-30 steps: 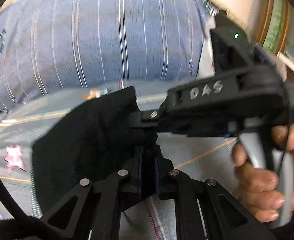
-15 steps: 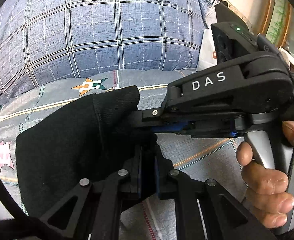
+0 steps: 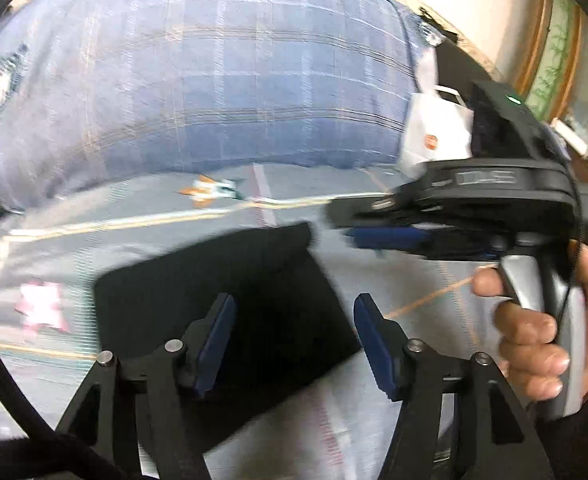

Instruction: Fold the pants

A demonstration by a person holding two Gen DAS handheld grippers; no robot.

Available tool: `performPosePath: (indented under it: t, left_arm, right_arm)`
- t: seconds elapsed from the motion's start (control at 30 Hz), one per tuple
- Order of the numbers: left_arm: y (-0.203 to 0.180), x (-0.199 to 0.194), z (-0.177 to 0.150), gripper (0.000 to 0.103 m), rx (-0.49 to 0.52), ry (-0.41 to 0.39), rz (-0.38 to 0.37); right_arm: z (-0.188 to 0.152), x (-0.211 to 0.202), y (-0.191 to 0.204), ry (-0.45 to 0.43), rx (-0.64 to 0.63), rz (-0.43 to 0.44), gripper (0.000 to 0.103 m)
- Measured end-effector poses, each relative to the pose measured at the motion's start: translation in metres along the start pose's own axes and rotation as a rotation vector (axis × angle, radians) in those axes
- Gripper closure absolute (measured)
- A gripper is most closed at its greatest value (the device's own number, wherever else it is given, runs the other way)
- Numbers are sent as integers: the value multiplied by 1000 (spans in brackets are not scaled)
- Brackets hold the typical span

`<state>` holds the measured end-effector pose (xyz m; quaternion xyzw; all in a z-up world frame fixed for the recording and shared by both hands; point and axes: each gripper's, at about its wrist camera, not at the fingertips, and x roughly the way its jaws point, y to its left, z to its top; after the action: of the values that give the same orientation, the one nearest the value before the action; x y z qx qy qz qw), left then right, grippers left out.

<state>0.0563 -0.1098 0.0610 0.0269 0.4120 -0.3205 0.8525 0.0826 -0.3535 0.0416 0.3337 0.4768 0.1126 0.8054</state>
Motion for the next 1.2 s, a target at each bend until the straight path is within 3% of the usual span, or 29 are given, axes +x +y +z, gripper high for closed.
performPosePath:
  t: [0.07, 0.23, 0.33, 0.4, 0.57, 0.67, 0.8, 0.93, 1.07, 1.2]
  left_arm:
    - [20, -9, 1, 40, -34, 2, 21]
    - [83, -14, -2, 40, -198, 25, 19]
    - [109, 5, -8, 40, -276, 37, 20]
    - [116, 17, -16, 40, -305, 53, 12]
    - [112, 48, -23, 40, -278, 92, 122]
    - [112, 54, -21, 38, -290, 112, 133]
    - [116, 61, -17, 38, -335, 130, 112]
    - [117, 55, -19, 38, -356, 143, 76]
    - [126, 54, -23, 38, -415, 171, 11]
    - [144, 54, -32, 40, -516, 216, -105]
  right_arm:
    - [-4, -7, 7, -38, -23, 7, 31]
    - [-15, -9, 25, -50, -74, 43, 32]
    - [-26, 9, 28, 2, -83, -25, 37]
    - [-30, 22, 22, 46, -70, -51, 50]
    - [-39, 55, 4, 150, -37, -154, 63]
    - [-41, 62, 13, 154, -99, -221, 83]
    - [-47, 54, 31, 121, -186, -278, 92]
    - [-60, 34, 27, 69, -163, -294, 92]
    - [-65, 53, 11, 94, -130, -287, 89]
    - [-56, 30, 7, -3, -59, -114, 85]
